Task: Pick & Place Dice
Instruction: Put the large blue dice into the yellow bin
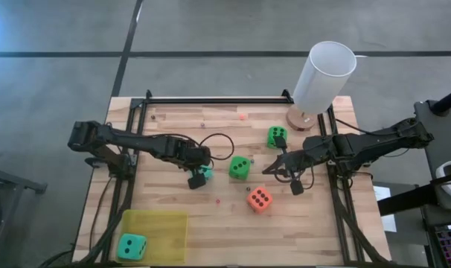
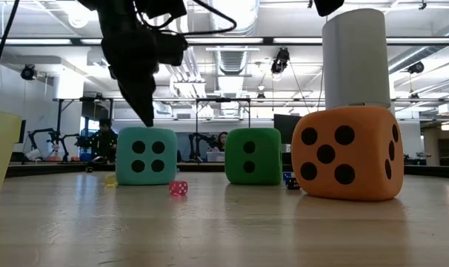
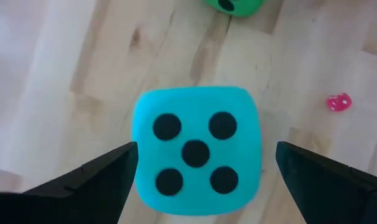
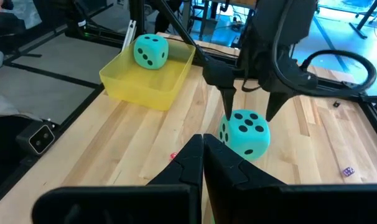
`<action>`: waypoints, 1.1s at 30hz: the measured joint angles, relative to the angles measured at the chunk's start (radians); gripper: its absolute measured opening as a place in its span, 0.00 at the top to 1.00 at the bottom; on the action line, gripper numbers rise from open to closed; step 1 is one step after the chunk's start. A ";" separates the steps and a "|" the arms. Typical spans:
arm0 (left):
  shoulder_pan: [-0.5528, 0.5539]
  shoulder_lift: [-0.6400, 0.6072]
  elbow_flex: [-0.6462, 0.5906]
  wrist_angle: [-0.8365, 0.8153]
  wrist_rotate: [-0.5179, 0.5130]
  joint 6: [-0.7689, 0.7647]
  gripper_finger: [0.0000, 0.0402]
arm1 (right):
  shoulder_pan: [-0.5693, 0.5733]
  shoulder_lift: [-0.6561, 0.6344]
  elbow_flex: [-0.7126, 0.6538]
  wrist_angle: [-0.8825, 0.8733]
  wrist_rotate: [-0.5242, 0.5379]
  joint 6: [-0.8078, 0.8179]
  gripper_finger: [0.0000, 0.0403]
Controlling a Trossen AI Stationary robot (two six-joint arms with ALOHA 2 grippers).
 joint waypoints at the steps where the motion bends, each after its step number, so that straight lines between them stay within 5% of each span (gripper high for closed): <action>1: -0.003 0.000 0.000 0.000 -0.019 0.009 0.05 | 0.000 0.000 0.000 0.000 0.000 0.000 0.98; 33: -0.022 -0.002 -0.094 0.073 -0.046 -0.067 0.05 | 0.000 0.000 0.000 0.001 0.000 -0.006 0.98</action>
